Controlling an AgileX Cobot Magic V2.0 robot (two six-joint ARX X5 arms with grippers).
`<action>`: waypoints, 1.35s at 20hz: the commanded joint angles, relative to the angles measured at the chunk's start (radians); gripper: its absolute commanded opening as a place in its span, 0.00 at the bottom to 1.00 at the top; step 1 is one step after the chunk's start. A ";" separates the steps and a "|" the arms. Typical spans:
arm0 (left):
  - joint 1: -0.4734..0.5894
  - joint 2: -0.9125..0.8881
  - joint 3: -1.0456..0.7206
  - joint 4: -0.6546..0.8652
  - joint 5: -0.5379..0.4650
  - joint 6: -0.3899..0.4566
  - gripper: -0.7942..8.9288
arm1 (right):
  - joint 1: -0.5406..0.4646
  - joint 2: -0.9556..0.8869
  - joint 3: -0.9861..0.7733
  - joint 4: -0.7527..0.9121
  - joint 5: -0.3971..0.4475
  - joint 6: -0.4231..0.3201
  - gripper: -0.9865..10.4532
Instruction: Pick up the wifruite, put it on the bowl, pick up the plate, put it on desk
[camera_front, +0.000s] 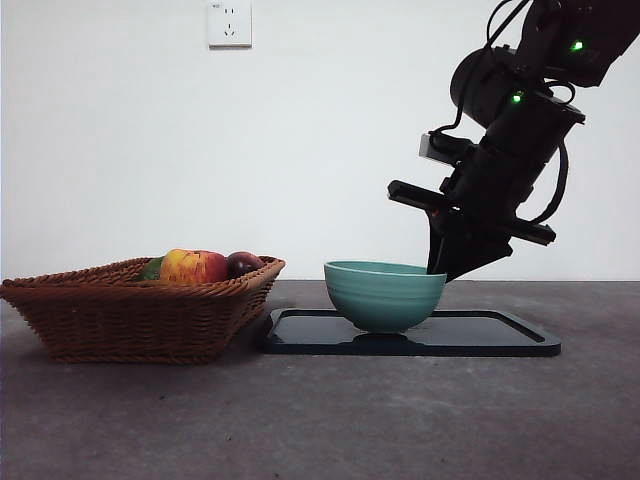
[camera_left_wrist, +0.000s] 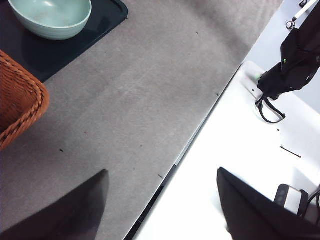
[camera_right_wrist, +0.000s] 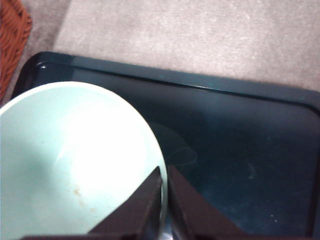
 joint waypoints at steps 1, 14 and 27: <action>-0.005 0.006 0.012 0.008 0.008 0.014 0.43 | 0.005 -0.048 0.024 0.007 0.000 -0.006 0.09; -0.005 0.006 0.012 0.007 0.008 0.014 0.43 | 0.080 -0.603 0.013 -0.438 0.005 -0.071 0.09; -0.005 0.006 0.012 0.007 0.008 0.013 0.43 | 0.278 -0.823 -0.446 -0.251 0.082 0.026 0.09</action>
